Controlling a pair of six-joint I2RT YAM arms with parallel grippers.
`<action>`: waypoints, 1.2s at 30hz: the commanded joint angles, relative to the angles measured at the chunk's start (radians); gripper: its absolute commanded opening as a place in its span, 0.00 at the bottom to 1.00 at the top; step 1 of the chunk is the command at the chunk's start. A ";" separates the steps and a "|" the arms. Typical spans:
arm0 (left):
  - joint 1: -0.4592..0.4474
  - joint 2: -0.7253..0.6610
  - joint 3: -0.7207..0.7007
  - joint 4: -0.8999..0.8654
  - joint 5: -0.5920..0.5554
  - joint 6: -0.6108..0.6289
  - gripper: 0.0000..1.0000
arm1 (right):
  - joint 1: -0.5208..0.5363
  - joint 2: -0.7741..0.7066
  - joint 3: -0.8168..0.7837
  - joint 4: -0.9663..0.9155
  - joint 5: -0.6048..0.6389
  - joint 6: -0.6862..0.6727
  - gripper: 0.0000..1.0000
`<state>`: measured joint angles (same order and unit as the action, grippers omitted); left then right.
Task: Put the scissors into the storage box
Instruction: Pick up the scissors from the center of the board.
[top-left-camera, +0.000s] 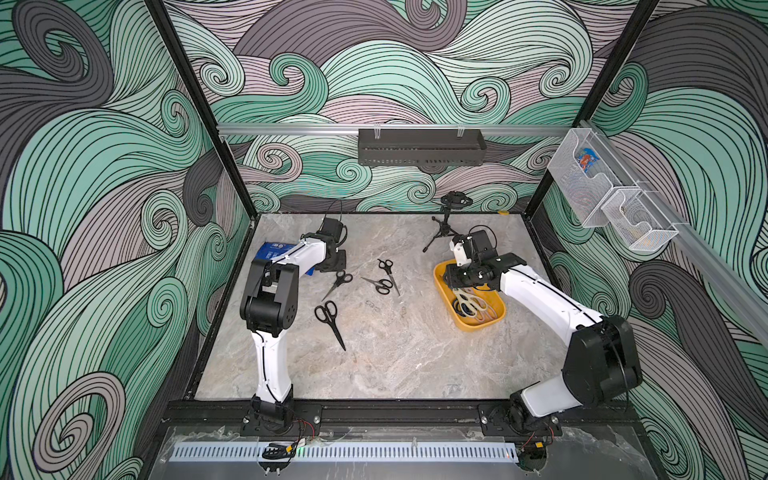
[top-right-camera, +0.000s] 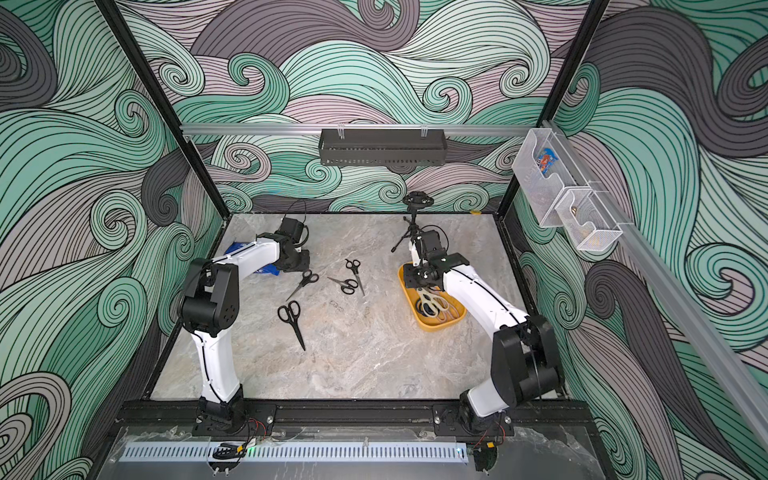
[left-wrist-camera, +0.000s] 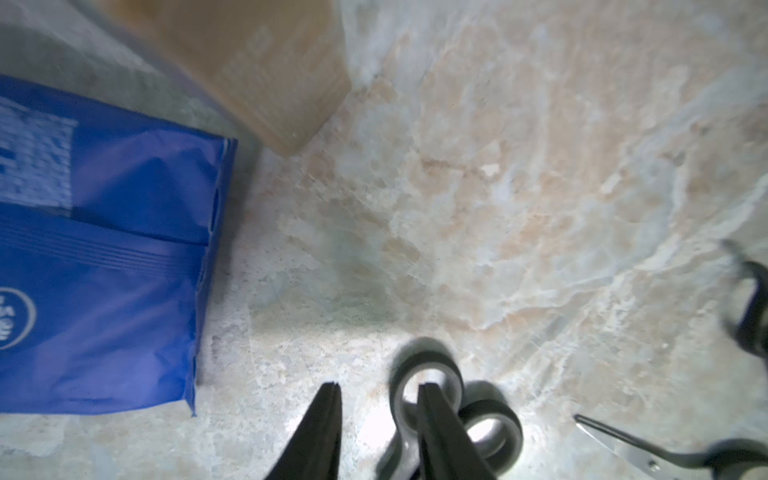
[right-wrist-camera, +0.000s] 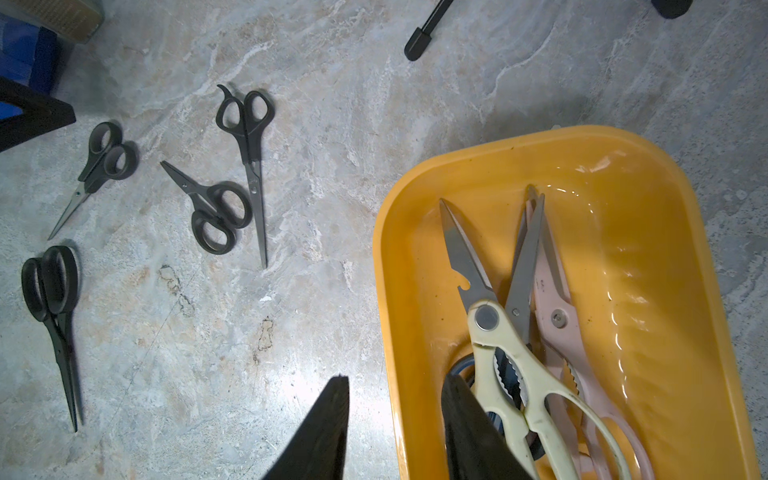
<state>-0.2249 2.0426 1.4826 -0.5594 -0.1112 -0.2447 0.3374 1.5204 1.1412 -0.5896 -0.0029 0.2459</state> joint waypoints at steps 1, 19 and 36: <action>0.005 0.013 0.026 -0.056 -0.003 0.015 0.35 | 0.005 0.010 -0.003 0.007 -0.012 -0.014 0.41; 0.007 0.039 0.003 -0.032 0.035 0.019 0.35 | 0.005 0.019 -0.014 0.006 -0.004 -0.013 0.41; 0.006 0.093 0.005 -0.049 0.021 0.017 0.25 | 0.004 0.028 -0.026 0.016 0.011 -0.010 0.41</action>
<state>-0.2245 2.0892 1.4773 -0.5747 -0.0917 -0.2325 0.3374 1.5394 1.1301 -0.5861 -0.0013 0.2424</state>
